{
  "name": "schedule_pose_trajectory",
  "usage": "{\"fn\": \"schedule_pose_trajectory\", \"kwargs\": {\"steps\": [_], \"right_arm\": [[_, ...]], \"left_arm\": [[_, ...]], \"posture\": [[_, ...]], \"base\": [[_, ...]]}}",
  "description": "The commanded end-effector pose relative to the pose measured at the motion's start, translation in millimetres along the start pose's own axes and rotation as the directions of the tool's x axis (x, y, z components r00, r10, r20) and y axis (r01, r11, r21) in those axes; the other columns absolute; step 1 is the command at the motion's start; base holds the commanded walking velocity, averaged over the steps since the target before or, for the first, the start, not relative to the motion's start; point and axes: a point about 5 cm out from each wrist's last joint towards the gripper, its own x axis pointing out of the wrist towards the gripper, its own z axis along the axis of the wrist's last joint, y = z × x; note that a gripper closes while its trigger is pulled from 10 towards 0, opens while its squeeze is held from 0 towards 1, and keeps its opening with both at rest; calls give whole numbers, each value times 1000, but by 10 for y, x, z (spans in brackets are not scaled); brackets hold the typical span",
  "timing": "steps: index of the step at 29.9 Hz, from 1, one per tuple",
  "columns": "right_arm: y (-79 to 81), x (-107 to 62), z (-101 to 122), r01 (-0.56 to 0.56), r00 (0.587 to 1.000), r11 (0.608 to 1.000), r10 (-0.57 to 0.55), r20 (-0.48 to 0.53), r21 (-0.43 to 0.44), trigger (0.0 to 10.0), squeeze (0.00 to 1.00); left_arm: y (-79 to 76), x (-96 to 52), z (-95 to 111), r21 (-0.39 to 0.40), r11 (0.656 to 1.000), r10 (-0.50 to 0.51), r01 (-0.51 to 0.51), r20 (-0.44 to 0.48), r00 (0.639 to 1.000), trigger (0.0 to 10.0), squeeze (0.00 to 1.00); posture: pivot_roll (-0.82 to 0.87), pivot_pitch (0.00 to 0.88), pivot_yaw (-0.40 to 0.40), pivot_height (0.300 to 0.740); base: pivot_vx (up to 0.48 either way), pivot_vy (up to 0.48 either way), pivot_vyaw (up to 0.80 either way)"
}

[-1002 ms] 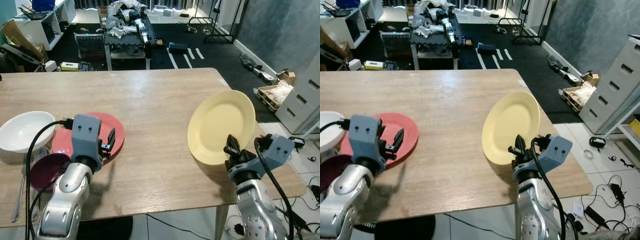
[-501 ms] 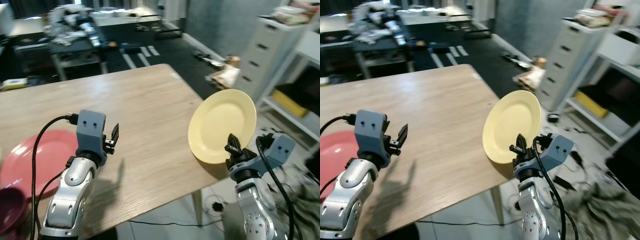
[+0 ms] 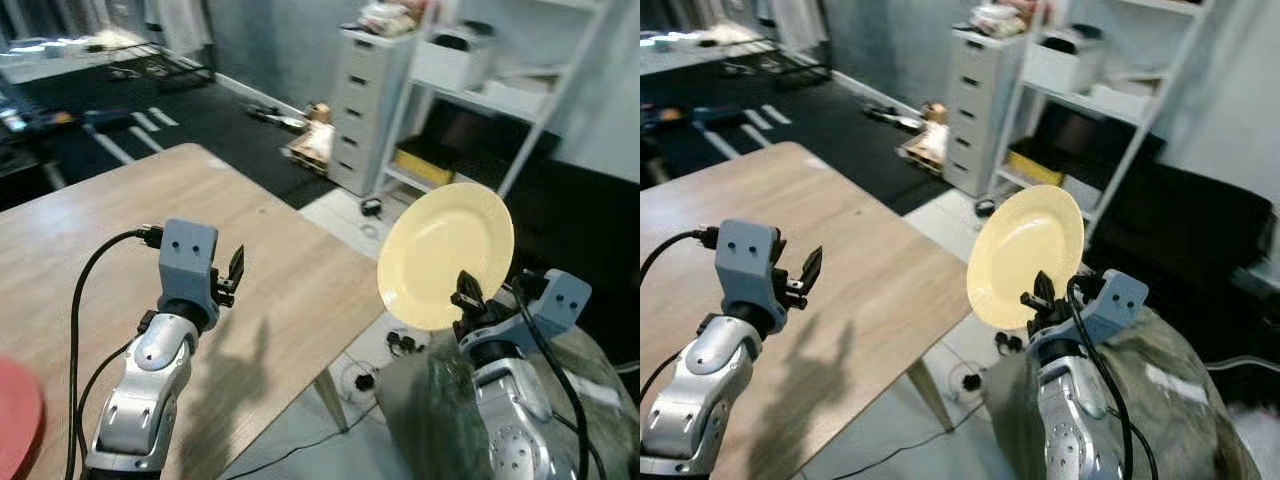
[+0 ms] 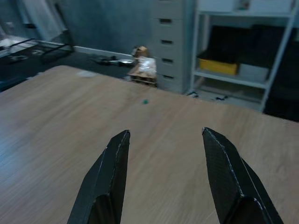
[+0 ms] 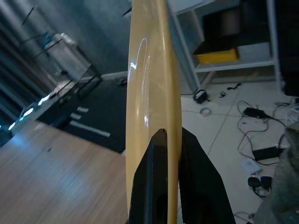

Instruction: Setting the table

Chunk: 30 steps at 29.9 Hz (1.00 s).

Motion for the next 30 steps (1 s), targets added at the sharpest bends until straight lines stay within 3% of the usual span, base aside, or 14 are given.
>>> {"fn": "schedule_pose_trajectory", "kwargs": {"steps": [1, 30], "right_arm": [[-20, -12, -21, 11, 1000, 1000, -11, -5, 4, 10000, 0], [-18, -23, -30, 17, 1000, 1000, -17, -5, 5, 10000, 0]], "left_arm": [[-12, 7, -23, 1, 1000, -7, 7, -5, 1000, 10000, 0], [-65, 63, -21, -5, 999, -40, 40, 2, 999, 10000, 0]], "posture": [[-42, 0, 69, 740], [-48, 0, 77, 740]], "base": [[0, 0, -781], [0, 0, -781]]}}
